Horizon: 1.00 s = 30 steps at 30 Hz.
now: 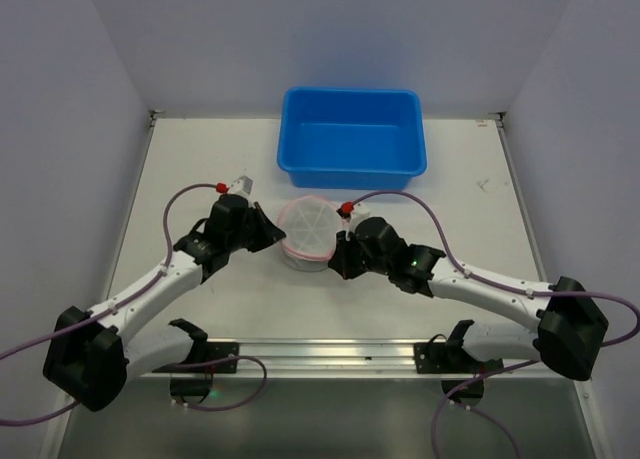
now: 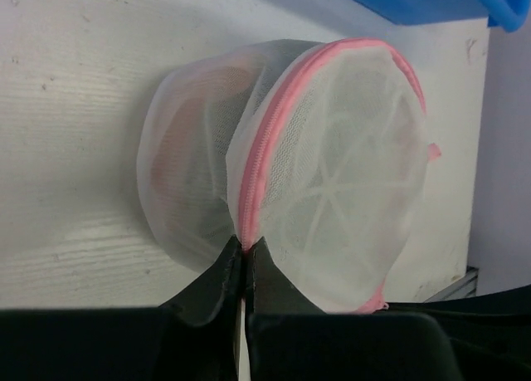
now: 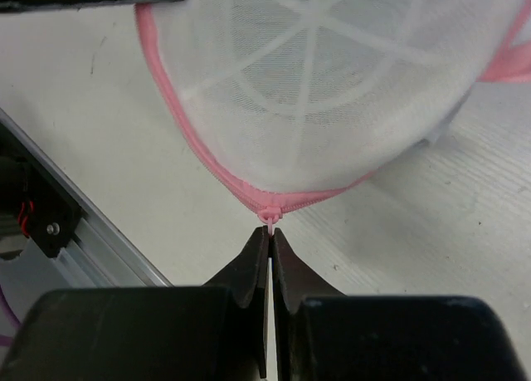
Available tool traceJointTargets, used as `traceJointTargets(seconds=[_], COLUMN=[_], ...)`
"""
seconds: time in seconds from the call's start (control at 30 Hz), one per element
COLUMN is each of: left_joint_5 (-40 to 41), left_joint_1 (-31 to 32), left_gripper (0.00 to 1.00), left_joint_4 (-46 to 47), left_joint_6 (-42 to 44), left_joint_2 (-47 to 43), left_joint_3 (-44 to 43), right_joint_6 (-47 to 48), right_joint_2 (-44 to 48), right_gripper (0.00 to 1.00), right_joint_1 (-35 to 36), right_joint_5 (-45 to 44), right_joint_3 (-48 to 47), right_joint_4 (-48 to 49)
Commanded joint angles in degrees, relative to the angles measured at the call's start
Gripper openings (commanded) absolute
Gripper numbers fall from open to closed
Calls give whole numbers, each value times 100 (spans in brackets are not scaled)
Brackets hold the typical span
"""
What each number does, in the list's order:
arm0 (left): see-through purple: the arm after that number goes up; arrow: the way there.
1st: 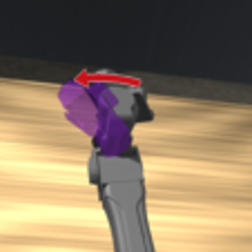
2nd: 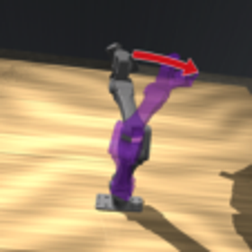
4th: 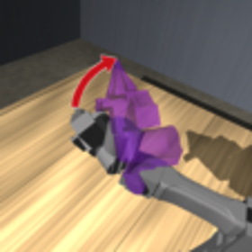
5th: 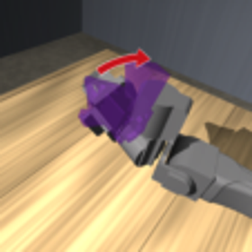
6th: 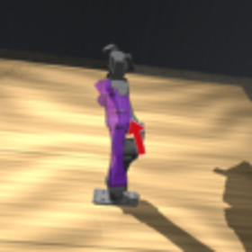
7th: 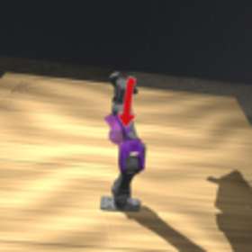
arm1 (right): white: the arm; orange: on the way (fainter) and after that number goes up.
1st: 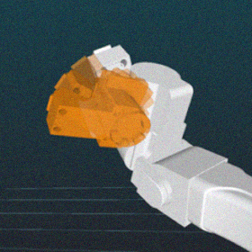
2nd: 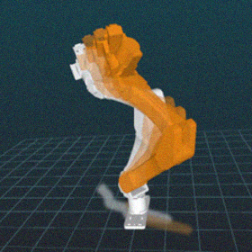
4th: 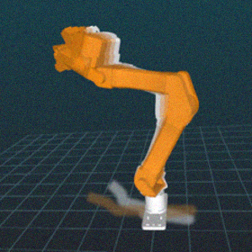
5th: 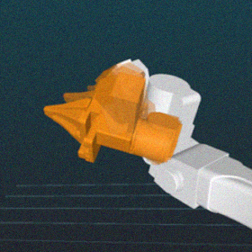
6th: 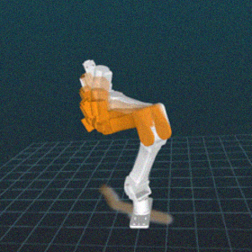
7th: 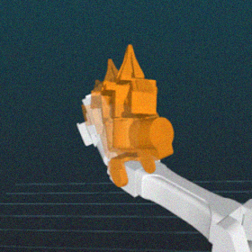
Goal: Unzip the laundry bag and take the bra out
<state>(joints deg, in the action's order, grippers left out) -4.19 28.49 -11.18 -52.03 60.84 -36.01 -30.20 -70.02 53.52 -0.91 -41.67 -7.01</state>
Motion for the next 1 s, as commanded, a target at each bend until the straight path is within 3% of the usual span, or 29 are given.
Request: traceJointTargets(seconds=[0.0, 0.13, 0.17, 0.23, 0.27, 0.33, 0.37, 0.43, 0.53, 0.63, 0.83, 0.93, 0.97], left_joint_5=[-537, -759, -768, -812, -821, -672, -549, -198, 146, -38, -320, -381, -373], left_joint_1=[-133, -142, -151, -151, -142, -142, -151, -151, -160, -142, 165, 236, 236], left_gripper=[0, 15, 26, 36, 53, 75, 92, 100, 100, 97, 67, 45, 29], left_joint_4=[178, 282, 335, 371, 362, 292, 222, -32, -174, 88, 686, 924, 942], left_joint_6=[1185, 1547, 1538, 1415, 1284, 1143, 1021, 941, 774, 449, 18, -88, -97], left_joint_2=[803, 1534, 1615, 1782, 1782, 1669, 1590, 1274, 782, 421, 604, 771, 789], left_joint_3=[-860, -1600, -1707, -1961, -2006, -1963, -1910, -1779, -1322, -698, -249, -240, -249], right_joint_6=[427, 77, -12, -301, -398, -644, -689, -777, -804, -830, -830, -786, -769], right_joint_2=[33, -389, -485, -801, -899, -1188, -1277, -1417, -1558, -1576, -1603, -1550, -1524], right_gripper=[0, 0, 0, 0, 0, 0, 0, 0, 0, 0, 0, 0, 0], right_joint_1=[10, 54, 62, 80, 80, 80, 80, 80, 80, 80, 80, 98, 89], right_joint_5=[238, 775, 846, 961, 961, 908, 891, 795, 724, 732, 785, 776, 759], right_joint_3=[-112, -402, -473, -684, -745, -965, -1018, -1211, -1326, -1344, -1344, -1291, -1282], right_joint_4=[-276, 155, 277, 612, 665, 972, 1034, 1087, 1122, 1184, 1167, 1114, 1061])
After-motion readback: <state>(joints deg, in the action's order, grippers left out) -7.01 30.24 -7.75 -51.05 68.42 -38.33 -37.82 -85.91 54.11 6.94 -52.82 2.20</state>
